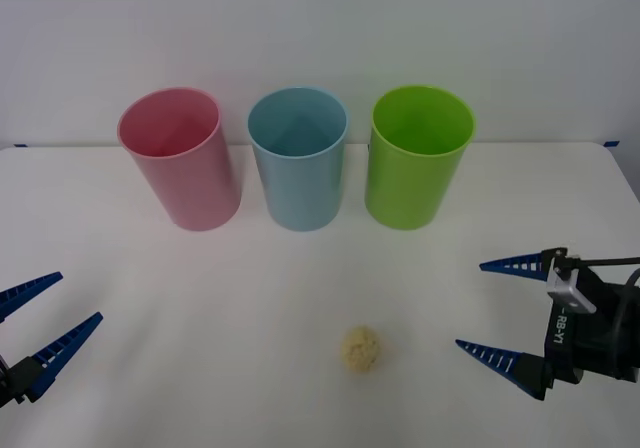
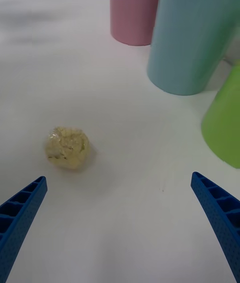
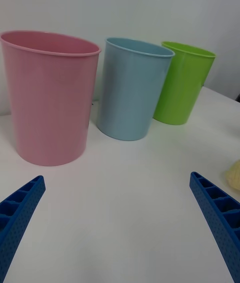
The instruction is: Put cans in the blue bin and PET bottles in the pink bin and trash in the green bin.
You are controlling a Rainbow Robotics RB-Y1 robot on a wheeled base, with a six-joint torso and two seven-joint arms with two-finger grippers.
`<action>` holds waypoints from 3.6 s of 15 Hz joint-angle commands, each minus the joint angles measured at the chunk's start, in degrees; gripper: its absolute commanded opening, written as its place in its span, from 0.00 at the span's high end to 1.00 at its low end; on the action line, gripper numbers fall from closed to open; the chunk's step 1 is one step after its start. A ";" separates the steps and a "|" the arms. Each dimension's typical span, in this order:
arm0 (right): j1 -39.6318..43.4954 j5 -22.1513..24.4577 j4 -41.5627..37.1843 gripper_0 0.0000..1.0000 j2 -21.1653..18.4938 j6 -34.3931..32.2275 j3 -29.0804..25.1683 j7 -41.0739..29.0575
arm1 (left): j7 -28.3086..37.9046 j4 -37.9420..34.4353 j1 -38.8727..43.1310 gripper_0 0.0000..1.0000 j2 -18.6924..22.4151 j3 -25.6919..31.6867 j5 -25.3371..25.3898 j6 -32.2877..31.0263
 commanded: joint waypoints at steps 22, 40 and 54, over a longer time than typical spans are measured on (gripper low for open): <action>-15.75 23.80 -17.19 0.00 -17.14 -8.20 26.57 -33.93 | 0.00 0.00 0.00 0.00 0.00 0.00 0.00 0.00; -28.23 39.98 2.58 0.00 -5.63 -8.20 47.92 -36.57 | 0.00 0.00 0.00 0.00 0.00 0.00 0.00 0.00; -30.95 46.04 12.16 0.00 -0.88 -8.20 54.87 -37.80 | 0.00 0.00 0.00 0.00 0.00 0.00 0.00 0.00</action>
